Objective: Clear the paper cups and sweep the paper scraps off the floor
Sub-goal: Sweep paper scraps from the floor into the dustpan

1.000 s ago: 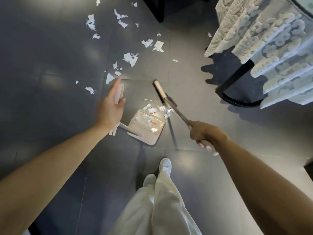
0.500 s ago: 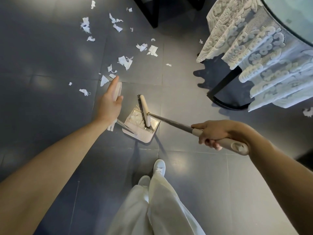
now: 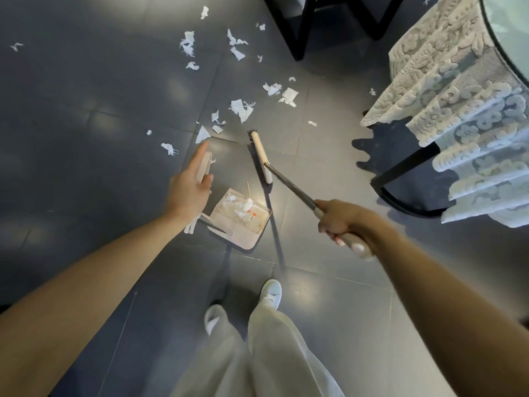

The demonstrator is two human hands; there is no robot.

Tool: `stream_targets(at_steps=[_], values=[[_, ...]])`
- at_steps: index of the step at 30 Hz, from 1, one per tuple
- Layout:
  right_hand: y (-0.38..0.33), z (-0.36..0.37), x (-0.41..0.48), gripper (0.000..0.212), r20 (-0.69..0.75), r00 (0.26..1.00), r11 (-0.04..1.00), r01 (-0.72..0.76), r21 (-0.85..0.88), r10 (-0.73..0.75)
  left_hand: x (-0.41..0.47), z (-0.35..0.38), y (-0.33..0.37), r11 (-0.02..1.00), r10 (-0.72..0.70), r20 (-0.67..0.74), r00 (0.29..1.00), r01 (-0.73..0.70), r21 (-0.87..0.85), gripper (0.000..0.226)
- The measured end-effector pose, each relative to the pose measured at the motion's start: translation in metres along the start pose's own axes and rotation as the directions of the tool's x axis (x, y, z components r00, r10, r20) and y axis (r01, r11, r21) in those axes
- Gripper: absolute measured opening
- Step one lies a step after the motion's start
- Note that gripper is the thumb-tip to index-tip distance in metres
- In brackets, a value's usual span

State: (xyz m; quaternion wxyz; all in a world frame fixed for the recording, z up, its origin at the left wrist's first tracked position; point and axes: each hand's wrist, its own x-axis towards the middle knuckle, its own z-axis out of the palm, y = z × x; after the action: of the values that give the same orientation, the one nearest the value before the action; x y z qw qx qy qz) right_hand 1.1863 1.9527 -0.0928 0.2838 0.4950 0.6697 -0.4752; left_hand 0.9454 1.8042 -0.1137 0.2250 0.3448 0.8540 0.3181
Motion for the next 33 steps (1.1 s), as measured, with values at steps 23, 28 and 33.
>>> stream_targets(at_steps=[23, 28, 33], values=[[-0.138, 0.100, -0.047, 0.042, 0.018, 0.998, 0.986, -0.062, 0.152, 0.060, -0.010, -0.120, -0.112, 0.994, 0.064, 0.031, 0.997, -0.061, -0.092, 0.063], [-0.174, 0.149, -0.025, 0.039, -0.123, 0.992, 0.995, -0.012, -0.102, -0.001, -0.016, -0.168, -0.157, 1.000, 0.014, -0.023, 1.000, -0.015, -0.004, 0.060], [-0.194, 0.205, 0.015, 0.028, -0.164, 0.986, 0.984, -0.041, -0.175, 0.012, -0.002, -0.198, -0.198, 0.999, -0.033, -0.090, 0.995, 0.036, 0.036, 0.060]])
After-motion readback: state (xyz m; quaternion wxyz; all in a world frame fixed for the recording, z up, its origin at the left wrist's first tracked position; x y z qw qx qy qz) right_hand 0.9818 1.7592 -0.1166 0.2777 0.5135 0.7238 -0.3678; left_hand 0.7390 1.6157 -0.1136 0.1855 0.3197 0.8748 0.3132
